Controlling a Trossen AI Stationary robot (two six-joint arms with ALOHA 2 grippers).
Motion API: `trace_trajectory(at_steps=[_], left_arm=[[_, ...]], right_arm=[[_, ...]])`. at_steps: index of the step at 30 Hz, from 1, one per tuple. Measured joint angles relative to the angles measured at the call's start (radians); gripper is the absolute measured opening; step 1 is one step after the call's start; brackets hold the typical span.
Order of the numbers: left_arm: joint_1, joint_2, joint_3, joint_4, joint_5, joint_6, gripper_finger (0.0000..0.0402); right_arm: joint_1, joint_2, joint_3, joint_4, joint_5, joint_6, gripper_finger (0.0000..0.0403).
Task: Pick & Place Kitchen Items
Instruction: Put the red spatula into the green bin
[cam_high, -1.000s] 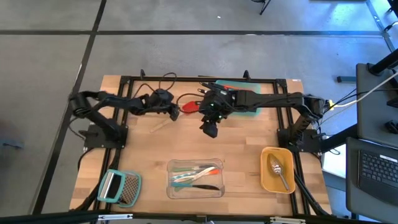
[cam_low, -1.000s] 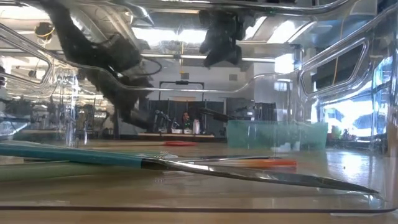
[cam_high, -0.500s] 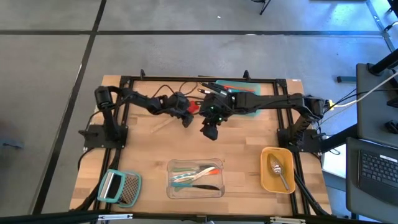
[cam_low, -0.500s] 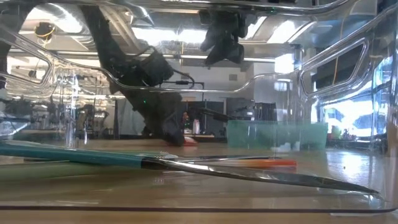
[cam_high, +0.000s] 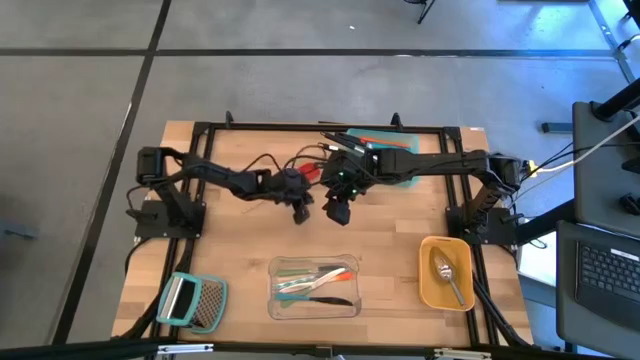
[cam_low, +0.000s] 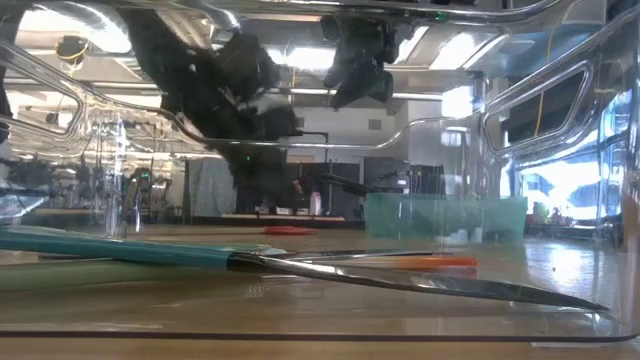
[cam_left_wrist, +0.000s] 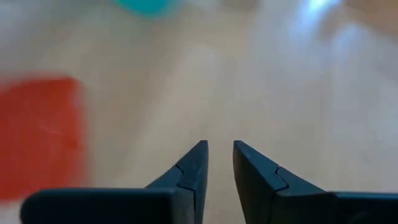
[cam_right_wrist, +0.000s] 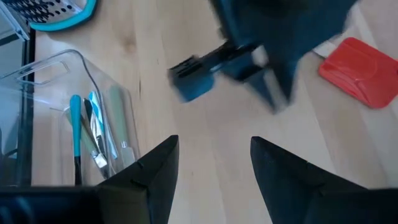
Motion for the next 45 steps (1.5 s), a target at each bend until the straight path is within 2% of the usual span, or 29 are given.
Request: trace_trajectory(at_steps=[3, 7, 13, 19, 24, 29, 36, 38, 41, 45], left_arm=[[0.033, -0.038, 0.0, -0.021, -0.102, 0.025, 0.0057], [0.132, -0.044, 0.0, -0.092, -0.125, -0.015, 0.0045], [0.282, -0.023, 0.0, -0.08, -0.04, -0.015, 0.0036], [0.353, 0.012, 0.0, -0.096, 0.023, -0.003, 0.0035], [0.325, 0.037, 0.003, -0.134, 0.04, 0.013, 0.0035], [0.261, 0.034, 0.005, -0.149, 0.0, 0.006, 0.0035], [0.182, 0.028, 0.003, -0.179, 0.002, -0.007, 0.0035], [0.151, 0.03, 0.002, -0.184, 0.112, 0.006, 0.0035], [0.112, 0.033, 0.001, -0.171, 0.189, 0.04, 0.0036], [0.079, 0.031, 0.002, -0.179, 0.108, 0.02, 0.0035]], right_arm=[[0.002, 0.0, 0.0, 0.009, 0.003, 0.011, 0.0202], [0.005, 0.0, 0.0, 0.027, 0.004, 0.025, 0.0201], [0.006, 0.0, 0.0, 0.028, 0.005, 0.042, 0.0201], [0.006, 0.0, 0.0, 0.029, 0.006, 0.06, 0.0201], [0.009, 0.0, 0.0, 0.027, 0.006, 0.061, 0.0201], [0.016, 0.0, 0.0, 0.027, 0.006, 0.06, 0.0201], [0.016, 0.0, 0.0, 0.027, 0.008, 0.06, 0.0201], [0.016, 0.0, 0.0, 0.027, 0.011, 0.06, 0.0201], [0.017, 0.0, 0.0, 0.027, 0.011, 0.06, 0.0201], [0.019, 0.0, 0.0, 0.027, 0.014, 0.06, 0.0201]])
